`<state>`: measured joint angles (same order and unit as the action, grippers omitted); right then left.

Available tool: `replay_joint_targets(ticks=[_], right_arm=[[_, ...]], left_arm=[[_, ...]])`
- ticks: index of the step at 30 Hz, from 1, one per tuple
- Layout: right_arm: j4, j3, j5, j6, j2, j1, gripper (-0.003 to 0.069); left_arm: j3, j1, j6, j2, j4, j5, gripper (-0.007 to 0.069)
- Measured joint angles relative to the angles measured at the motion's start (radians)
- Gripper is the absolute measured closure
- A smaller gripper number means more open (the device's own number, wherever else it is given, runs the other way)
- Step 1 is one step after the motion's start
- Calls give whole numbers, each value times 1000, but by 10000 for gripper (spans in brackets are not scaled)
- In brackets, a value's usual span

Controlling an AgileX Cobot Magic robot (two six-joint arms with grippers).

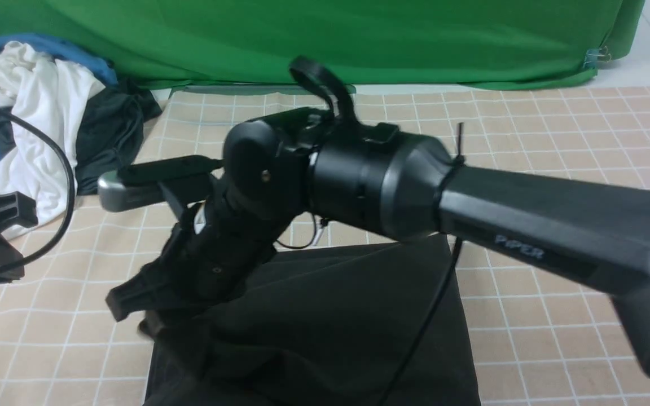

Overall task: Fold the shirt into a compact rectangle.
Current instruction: 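Fold the right end of the dark garment over onto its left end with the right gripper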

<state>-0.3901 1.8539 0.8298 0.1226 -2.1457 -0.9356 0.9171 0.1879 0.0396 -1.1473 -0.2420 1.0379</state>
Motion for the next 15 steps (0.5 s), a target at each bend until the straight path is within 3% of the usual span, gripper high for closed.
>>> replay_joint_targets(ticks=[3, 5, 7, 9, 10, 12, 15], right_arm=[[18, 51, 78, -79, 6, 8, 152], [73, 89, 179, -101, 20, 21, 154], [155, 114, 273, -106, 41, 38, 204], [263, 122, 347, -109, 75, 57, 331], [278, 119, 353, -109, 82, 64, 361], [328, 88, 373, -107, 125, 87, 529], [342, 9, 376, -107, 195, 114, 615]], left_arm=[[0, 0, 19, 0, -4, -2, 606], [0, 0, 34, 0, -23, -3, 606], [0, 0, 69, 0, -65, -3, 606], [-1, 0, 115, 0, -124, -3, 606], [-1, 0, 127, 0, -138, -3, 606], [-1, -3, 195, 0, -223, 2, 606], [-1, -50, 266, 0, -314, 4, 606]])
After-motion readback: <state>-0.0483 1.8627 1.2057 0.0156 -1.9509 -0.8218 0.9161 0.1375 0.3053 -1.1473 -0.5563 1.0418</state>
